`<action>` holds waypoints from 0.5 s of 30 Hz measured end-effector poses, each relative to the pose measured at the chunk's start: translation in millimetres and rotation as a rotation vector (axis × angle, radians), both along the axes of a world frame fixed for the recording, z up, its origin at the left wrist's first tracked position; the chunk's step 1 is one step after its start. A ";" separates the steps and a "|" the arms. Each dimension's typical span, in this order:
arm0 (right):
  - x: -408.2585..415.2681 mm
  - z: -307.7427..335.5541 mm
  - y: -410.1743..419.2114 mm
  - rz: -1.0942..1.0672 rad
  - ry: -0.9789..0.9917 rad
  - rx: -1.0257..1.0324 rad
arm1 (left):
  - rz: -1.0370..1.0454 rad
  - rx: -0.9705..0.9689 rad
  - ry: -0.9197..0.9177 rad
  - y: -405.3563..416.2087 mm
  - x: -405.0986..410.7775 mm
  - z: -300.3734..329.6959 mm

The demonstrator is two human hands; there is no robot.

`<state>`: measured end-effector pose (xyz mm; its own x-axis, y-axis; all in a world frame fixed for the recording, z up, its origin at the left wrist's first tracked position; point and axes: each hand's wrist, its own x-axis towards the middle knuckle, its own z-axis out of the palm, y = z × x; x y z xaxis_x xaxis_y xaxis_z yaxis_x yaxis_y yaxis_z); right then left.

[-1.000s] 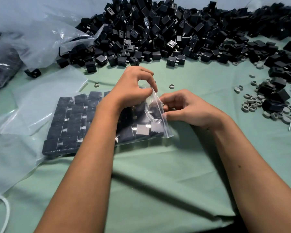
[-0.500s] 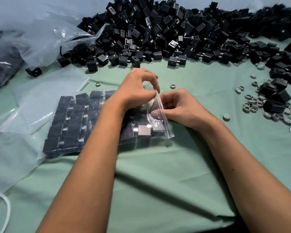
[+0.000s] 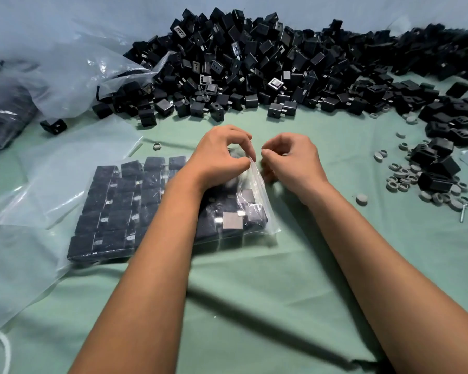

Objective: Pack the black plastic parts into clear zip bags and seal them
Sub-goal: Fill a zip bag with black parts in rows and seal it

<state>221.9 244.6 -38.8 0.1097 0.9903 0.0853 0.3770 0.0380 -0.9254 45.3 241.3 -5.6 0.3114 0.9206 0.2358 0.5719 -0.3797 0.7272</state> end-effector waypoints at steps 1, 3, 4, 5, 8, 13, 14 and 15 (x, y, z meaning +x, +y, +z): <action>-4.3 2.1 12.7 -0.061 -0.104 0.028 | 0.005 -0.003 -0.006 0.0 -0.4 -0.1; -13.1 6.5 39.1 -0.134 -0.353 0.074 | 0.017 -0.013 -0.009 -0.7 0.1 -0.8; -17.7 8.0 51.8 -0.148 -0.492 0.090 | 0.021 -0.018 -0.011 -0.8 0.4 -1.0; -22.3 8.7 62.9 -0.145 -0.629 0.109 | 0.023 -0.023 -0.015 -0.7 0.9 -1.2; -35.2 10.9 89.8 0.082 -0.885 0.244 | 0.031 -0.014 -0.019 0.7 0.3 -1.0; -48.2 18.5 130.5 0.624 -1.232 0.467 | 0.111 0.038 -0.038 1.9 0.2 -4.8; -51.4 17.9 137.2 0.690 -1.311 0.462 | 0.111 0.039 -0.051 1.6 0.2 -5.3; -55.7 18.4 140.2 0.726 -1.351 0.430 | 0.108 0.038 -0.057 1.2 0.4 -5.4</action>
<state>166.1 384.7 -20.5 -0.7388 0.6739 -0.0011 0.6620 0.7261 0.1858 45.6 242.5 -11.0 0.1965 0.9380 0.2855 0.5690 -0.3462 0.7459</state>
